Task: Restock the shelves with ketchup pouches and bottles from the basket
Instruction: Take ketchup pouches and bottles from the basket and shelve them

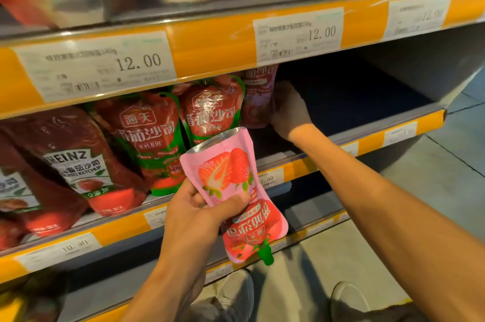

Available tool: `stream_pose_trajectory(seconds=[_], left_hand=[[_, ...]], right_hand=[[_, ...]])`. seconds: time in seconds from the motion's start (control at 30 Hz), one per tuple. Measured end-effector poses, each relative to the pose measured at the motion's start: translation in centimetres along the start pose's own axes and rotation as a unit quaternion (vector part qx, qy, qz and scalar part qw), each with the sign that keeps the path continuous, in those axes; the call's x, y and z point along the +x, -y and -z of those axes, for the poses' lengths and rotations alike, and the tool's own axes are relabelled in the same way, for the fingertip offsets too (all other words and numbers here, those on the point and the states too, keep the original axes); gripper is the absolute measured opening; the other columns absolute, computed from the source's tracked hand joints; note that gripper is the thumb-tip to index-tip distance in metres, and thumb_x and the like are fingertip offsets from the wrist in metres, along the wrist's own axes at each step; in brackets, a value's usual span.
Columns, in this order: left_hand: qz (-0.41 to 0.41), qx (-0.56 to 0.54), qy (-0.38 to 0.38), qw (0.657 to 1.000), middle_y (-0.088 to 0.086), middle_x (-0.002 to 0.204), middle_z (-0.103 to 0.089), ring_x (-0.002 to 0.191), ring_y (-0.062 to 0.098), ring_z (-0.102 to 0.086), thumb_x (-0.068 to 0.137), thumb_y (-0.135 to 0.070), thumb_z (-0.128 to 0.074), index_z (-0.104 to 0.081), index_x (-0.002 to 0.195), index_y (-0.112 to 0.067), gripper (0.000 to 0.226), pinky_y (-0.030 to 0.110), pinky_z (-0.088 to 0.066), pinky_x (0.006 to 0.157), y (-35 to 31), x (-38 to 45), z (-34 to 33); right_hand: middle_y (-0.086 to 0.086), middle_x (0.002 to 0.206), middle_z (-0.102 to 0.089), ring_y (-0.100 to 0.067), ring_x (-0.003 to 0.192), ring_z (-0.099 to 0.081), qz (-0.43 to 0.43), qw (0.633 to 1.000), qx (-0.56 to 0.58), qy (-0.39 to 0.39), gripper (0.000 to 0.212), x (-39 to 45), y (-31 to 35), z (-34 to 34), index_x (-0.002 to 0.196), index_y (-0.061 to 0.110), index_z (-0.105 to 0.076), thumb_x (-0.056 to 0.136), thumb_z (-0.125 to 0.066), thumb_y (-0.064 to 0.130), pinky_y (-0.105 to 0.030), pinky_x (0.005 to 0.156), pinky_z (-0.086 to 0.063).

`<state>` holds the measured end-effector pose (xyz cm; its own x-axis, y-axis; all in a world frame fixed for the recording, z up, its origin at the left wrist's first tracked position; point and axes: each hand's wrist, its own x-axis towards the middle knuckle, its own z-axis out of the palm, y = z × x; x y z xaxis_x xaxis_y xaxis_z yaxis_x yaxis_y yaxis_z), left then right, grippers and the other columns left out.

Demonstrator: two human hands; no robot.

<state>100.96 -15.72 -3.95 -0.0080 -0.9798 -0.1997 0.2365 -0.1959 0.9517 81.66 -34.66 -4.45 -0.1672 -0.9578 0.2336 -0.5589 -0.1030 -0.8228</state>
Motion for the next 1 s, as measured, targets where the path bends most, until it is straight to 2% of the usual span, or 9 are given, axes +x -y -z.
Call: stream_pose_trajectory(seconds=[0.07,0.2,0.33,0.4,0.47,0.53,0.67,0.83,1.0], left_hand=[[-0.005,-0.003,-0.003,1.0,0.005,0.1,-0.077,0.09,0.022,-0.075,0.057,-0.016,-0.085,-0.067,0.112,-0.017,0.058,0.026,-0.058,0.062,-0.1,-0.1,-0.2],[-0.011,-0.04,-0.008,0.999,0.005,0.102,-0.077,0.091,0.021,-0.075,0.065,-0.026,-0.08,-0.07,0.109,-0.018,0.046,0.027,-0.058,0.064,-0.8,-0.3,-0.8],[-0.021,-0.071,0.0,0.997,0.007,0.106,-0.076,0.091,0.022,-0.074,0.069,-0.027,-0.079,-0.067,0.119,-0.018,0.052,0.033,-0.058,0.07,-2.2,-0.9,-2.0],[-0.023,-0.082,0.003,0.996,0.008,0.105,-0.075,0.091,0.022,-0.073,0.071,-0.025,-0.078,-0.065,0.123,-0.014,0.055,0.036,-0.059,0.071,-2.7,-1.2,-2.7],[-0.015,-0.109,-0.008,0.994,0.009,0.099,-0.075,0.087,0.023,-0.072,0.078,-0.018,-0.075,-0.063,0.124,-0.007,0.049,0.04,-0.06,0.071,-3.0,-1.3,-3.6],[0.007,-0.15,-0.027,0.988,0.008,0.091,-0.073,0.081,0.021,-0.071,0.081,-0.012,-0.072,-0.062,0.125,-0.002,0.046,0.04,-0.06,0.067,-3.2,-1.4,-4.3],[0.046,-0.21,-0.04,0.976,0.006,0.087,-0.074,0.076,0.016,-0.072,0.083,-0.011,-0.071,-0.064,0.125,-0.004,0.043,0.032,-0.059,0.061,-4.1,-1.6,-5.8],[0.034,-0.189,-0.012,0.981,0.007,0.095,-0.073,0.087,0.02,-0.07,0.088,-0.016,-0.068,-0.067,0.112,-0.01,0.025,0.034,-0.06,0.073,-4.0,-2.4,-8.0],[0.068,-0.111,-0.038,0.991,-0.003,0.092,-0.075,0.088,0.014,-0.065,0.08,-0.026,-0.075,-0.074,0.092,-0.022,0.012,0.033,-0.043,0.083,-2.5,-3.1,-9.7]], right_hand=[[-0.004,0.12,-0.069,-0.016,0.102,-0.064,0.006,1.0,-0.02,-0.004,0.054,0.1,-0.1,-0.3,0.126,0.013,-0.055,0.081,-0.082,0.024,-0.003,0.057,-0.04],[-0.006,0.122,-0.067,-0.023,0.11,-0.064,-0.027,0.999,-0.046,-0.011,0.052,-1.2,0.9,0.5,0.128,0.013,-0.054,0.084,-0.079,0.024,-0.022,0.075,-0.045],[0.007,0.094,-0.067,0.006,0.083,-0.065,-0.057,0.991,0.088,-0.085,0.028,-7.1,3.2,4.8,0.101,0.022,-0.06,0.081,-0.08,0.021,-0.011,0.068,-0.05],[0.004,0.087,-0.068,0.0,0.078,-0.067,-0.102,0.978,0.152,-0.101,0.016,-11.6,4.1,7.1,0.092,0.024,-0.062,0.085,-0.076,0.022,-0.023,0.07,-0.055],[-0.002,0.077,-0.072,-0.012,0.067,-0.067,-0.161,0.962,0.211,-0.066,0.005,-16.4,4.8,8.6,0.087,0.018,-0.067,0.089,-0.071,0.02,-0.026,0.057,-0.053],[-0.006,0.069,-0.072,-0.013,0.055,-0.062,-0.203,0.951,0.233,-0.004,0.021,-20.6,5.5,9.4,0.075,0.014,-0.072,0.093,-0.068,0.023,-0.022,0.047,-0.047],[-0.015,0.072,-0.075,-0.018,0.055,-0.067,-0.297,0.924,0.229,0.078,0.052,-23.6,6.6,10.4,0.068,0.011,-0.078,0.092,-0.061,0.053,-0.023,0.046,-0.05],[-0.001,0.093,-0.079,-0.012,0.087,-0.076,-0.364,0.882,0.275,0.117,0.073,-23.5,5.6,10.5,0.104,0.017,-0.076,0.064,-0.064,0.077,-0.027,0.074,-0.059],[0.002,0.107,-0.077,-0.014,0.104,-0.072,-0.288,0.856,0.43,-0.02,0.061,-21.9,4.2,11.3,0.119,0.021,-0.069,0.066,-0.079,0.05,-0.038,0.103,-0.05]])
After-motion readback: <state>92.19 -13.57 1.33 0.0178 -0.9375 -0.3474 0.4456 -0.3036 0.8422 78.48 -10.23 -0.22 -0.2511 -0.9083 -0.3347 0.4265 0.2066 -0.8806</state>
